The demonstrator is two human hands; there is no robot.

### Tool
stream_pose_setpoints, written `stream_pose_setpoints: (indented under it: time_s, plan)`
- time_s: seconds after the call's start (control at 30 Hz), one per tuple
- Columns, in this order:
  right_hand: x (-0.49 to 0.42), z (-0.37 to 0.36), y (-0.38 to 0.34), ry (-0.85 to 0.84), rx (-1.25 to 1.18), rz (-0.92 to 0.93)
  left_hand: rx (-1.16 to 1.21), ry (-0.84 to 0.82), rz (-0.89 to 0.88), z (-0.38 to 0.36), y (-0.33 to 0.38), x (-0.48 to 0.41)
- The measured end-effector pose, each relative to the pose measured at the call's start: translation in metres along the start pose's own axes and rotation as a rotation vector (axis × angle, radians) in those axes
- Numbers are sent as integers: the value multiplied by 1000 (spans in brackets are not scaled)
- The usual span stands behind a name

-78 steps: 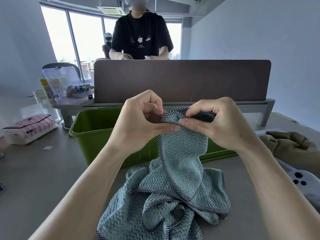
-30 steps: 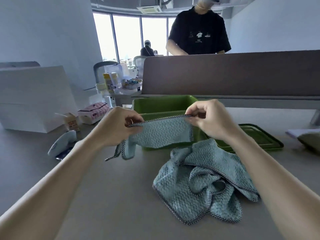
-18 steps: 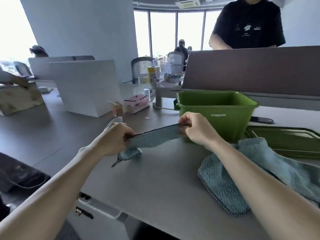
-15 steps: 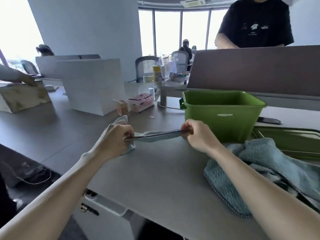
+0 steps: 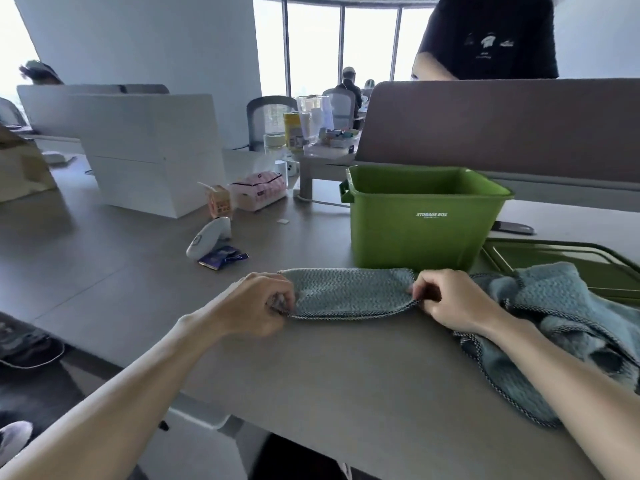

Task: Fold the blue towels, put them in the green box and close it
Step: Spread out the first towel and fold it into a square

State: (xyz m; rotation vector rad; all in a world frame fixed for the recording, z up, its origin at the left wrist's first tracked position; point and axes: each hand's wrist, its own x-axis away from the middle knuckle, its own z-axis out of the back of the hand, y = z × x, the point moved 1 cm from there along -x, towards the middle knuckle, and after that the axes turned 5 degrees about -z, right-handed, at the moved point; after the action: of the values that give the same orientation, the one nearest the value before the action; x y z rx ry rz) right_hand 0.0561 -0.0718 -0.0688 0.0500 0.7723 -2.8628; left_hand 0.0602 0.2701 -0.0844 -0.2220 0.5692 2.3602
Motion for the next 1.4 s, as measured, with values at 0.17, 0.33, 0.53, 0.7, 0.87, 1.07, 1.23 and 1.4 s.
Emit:
stream_pose_setpoints:
  time_s: [0.17, 0.33, 0.53, 0.7, 0.87, 1.07, 1.23, 1.4]
  plan:
    - [1, 14, 4, -14, -43, -10, 275, 317, 224, 3, -5, -29]
    - [-31, 3, 1, 148, 20, -64, 148, 180, 538, -13, -33, -60]
    - [-55, -12, 17, 52, 143, -91, 118, 143, 440, -24, -34, -65]
    - [-54, -17, 19, 114, 156, -27, 106, 293, 399, -27, -34, -60]
    - [-37, -12, 3, 196, 168, 130, 26, 484, 174, -16, -14, -50]
    - [-10, -13, -8, 2, 116, 249, 55, 120, -43, -23, 8, -27]
    - [-2, -8, -4, -40, 167, 262, -4, 135, -80, -18, 7, -13]
    - [-1, -6, 3, 9, 173, 249, -30, 217, -52, -18, 8, -6]
